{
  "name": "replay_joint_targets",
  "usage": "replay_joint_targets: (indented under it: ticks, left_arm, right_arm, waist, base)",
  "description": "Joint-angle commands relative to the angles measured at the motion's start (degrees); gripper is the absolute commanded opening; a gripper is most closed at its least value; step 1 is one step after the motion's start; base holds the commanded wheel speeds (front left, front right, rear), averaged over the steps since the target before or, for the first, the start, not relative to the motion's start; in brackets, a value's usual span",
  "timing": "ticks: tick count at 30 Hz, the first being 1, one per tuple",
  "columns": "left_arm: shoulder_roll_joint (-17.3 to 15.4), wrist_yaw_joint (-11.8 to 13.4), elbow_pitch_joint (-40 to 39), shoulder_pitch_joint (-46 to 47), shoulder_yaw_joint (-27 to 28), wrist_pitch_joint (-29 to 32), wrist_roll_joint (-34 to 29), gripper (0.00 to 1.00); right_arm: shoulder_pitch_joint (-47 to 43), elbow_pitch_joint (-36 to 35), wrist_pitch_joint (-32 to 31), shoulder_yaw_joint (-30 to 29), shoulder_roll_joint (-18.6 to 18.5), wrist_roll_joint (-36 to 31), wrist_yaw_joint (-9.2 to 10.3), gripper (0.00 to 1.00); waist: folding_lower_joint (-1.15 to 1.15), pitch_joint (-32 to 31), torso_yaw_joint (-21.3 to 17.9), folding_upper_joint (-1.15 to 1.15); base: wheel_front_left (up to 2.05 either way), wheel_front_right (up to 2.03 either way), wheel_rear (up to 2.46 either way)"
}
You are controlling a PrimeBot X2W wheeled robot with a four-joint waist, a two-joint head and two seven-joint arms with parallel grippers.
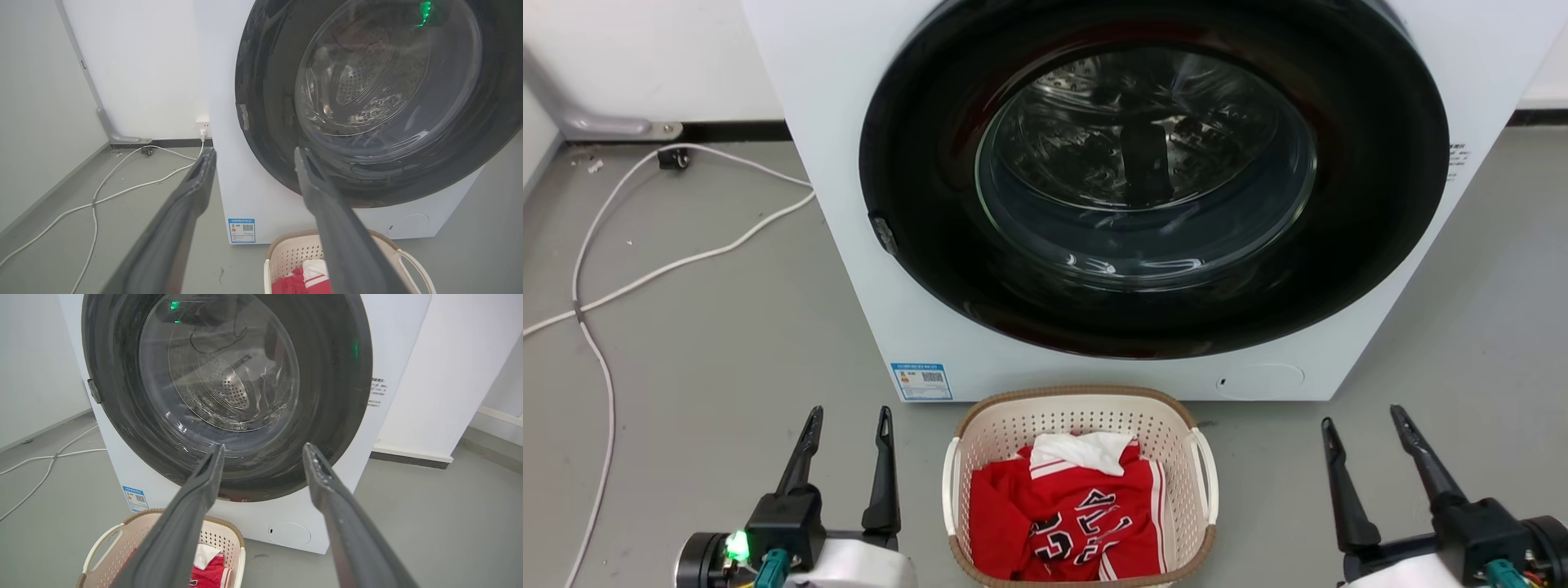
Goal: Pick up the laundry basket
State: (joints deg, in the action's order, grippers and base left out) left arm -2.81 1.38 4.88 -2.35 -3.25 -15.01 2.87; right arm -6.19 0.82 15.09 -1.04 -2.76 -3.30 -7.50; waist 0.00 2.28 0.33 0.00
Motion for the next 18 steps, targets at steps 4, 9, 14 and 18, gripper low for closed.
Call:
replay_joint_targets:
  ticks: [4, 9, 14, 18]
  left_arm:
    - [-0.12, -0.9, 2.85, 3.18, -0.19, -0.22, -0.03, 1.0]
    - [-0.11, -1.94, 7.84, 7.85, -0.19, -0.22, 0.29, 1.0]
    - [-0.65, -3.7, 15.87, 14.66, -0.23, -0.22, -0.72, 1.0]
    - [-1.22, -4.5, 21.09, 19.2, 0.04, -0.22, -0.71, 1.0]
  right_arm:
    - [2.82, 1.69, 0.12, 1.26, -0.21, -1.36, 0.03, 1.0]
    - [7.21, 5.35, 0.12, 2.87, -0.21, -3.06, 0.03, 1.0]
    - [13.56, 10.16, 0.11, 3.78, -0.19, -4.61, 0.03, 1.0]
    - [17.94, 13.89, 0.12, 4.11, -0.17, -5.96, 0.03, 1.0]
  waist:
    - [0.0, 2.74, -0.08, 0.0]
    - [0.0, 7.74, -0.34, 0.0]
    - [0.0, 14.39, -0.78, 0.0]
    - [0.0, 18.57, -1.11, 0.0]
  base:
    - [0.0, 0.0, 0.0]
    - [0.0, 0.0, 0.0]
    - [0.0, 0.0, 0.0]
    - [0.0, 0.0, 0.0]
